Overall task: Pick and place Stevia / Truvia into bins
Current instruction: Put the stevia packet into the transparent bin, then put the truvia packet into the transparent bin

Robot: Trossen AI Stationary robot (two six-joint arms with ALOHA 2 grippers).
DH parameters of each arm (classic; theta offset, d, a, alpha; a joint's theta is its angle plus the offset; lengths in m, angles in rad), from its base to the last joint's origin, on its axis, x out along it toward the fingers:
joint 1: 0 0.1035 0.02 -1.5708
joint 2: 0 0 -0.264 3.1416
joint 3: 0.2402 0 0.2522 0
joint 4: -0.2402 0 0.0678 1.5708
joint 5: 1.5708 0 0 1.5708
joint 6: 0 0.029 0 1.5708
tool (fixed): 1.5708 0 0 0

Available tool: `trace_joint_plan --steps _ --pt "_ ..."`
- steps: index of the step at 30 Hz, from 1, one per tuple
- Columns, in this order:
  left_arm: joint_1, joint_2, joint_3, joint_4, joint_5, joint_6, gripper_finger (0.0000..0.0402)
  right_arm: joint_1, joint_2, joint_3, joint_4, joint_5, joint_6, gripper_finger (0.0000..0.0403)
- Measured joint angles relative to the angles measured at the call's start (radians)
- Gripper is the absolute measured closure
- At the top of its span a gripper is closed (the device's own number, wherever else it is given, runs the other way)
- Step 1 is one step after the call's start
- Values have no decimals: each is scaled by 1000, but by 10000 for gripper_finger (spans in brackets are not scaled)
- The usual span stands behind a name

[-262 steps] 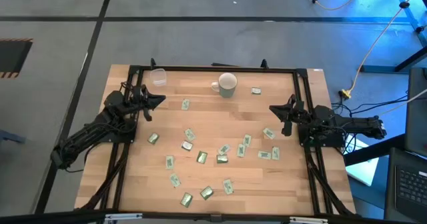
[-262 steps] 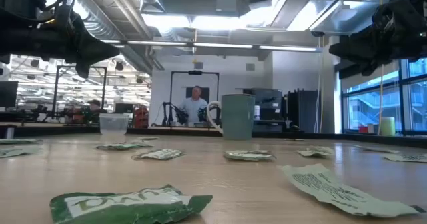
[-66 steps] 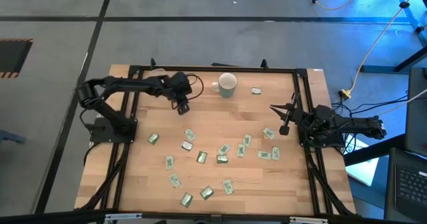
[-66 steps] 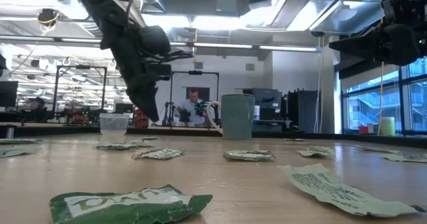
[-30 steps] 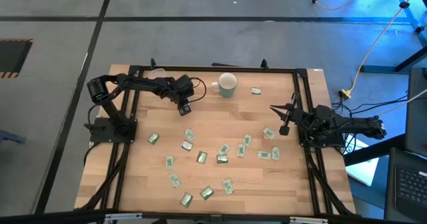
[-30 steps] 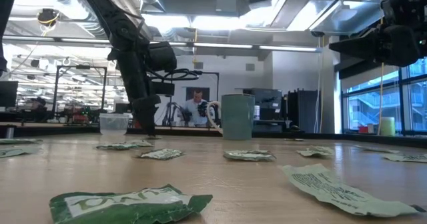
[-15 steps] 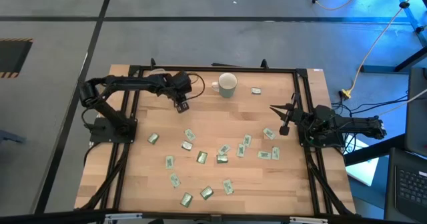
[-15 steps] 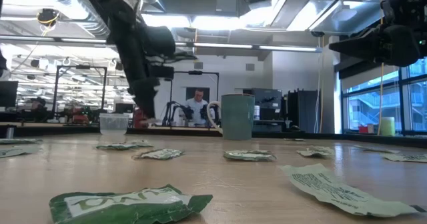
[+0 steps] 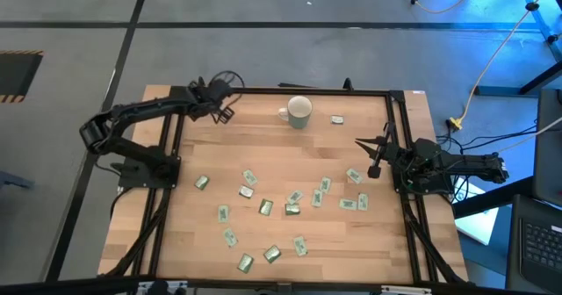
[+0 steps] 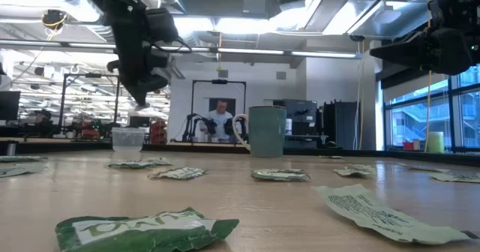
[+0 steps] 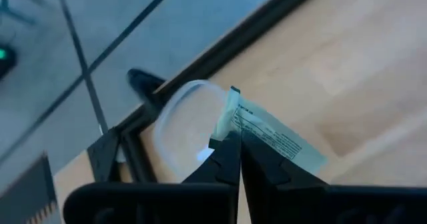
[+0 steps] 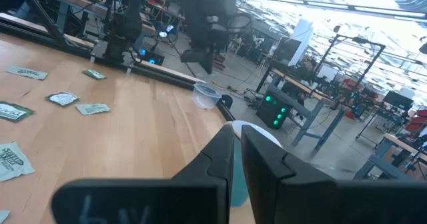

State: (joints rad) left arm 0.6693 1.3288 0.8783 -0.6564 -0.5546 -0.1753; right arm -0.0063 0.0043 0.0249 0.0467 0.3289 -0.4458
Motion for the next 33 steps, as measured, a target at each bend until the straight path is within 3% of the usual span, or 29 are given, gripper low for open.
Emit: trace_joint_plan --steps 5,12,25,33 --pt "119 26 0 1 10 -6 398 0 0 0 0 0 0 368" --pt "242 99 0 10 129 -5 398 0 0 0 0 0 0 368" --pt "271 235 0 107 132 51 394 0 0 0 0 0 0 368" --pt "267 204 2 108 130 58 347 0 0 0 0 0 0 368"
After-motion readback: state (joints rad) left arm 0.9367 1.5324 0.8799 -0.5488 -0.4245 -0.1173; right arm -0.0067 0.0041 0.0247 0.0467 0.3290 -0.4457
